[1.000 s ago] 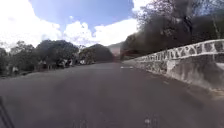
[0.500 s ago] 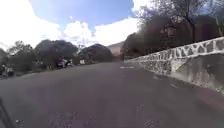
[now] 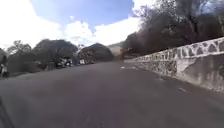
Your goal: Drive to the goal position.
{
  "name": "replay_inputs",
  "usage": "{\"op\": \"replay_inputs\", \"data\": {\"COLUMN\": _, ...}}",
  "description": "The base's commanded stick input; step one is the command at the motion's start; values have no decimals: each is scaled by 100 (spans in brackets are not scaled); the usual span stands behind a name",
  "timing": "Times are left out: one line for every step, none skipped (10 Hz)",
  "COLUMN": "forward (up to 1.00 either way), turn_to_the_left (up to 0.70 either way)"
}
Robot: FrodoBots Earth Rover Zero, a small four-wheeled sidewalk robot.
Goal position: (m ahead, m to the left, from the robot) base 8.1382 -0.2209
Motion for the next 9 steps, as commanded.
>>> {"op": "replay_inputs", "data": {"forward": 70, "turn_to_the_left": 0}}
{"op": "replay_inputs", "data": {"forward": 70, "turn_to_the_left": 0}}
{"op": "replay_inputs", "data": {"forward": 70, "turn_to_the_left": 0}}
{"op": "replay_inputs", "data": {"forward": 70, "turn_to_the_left": 0}}
{"op": "replay_inputs", "data": {"forward": 70, "turn_to_the_left": 0}}
{"op": "replay_inputs", "data": {"forward": 70, "turn_to_the_left": 0}}
{"op": "replay_inputs", "data": {"forward": 70, "turn_to_the_left": 0}}
{"op": "replay_inputs", "data": {"forward": 70, "turn_to_the_left": 0}}
{"op": "replay_inputs", "data": {"forward": 70, "turn_to_the_left": 0}}
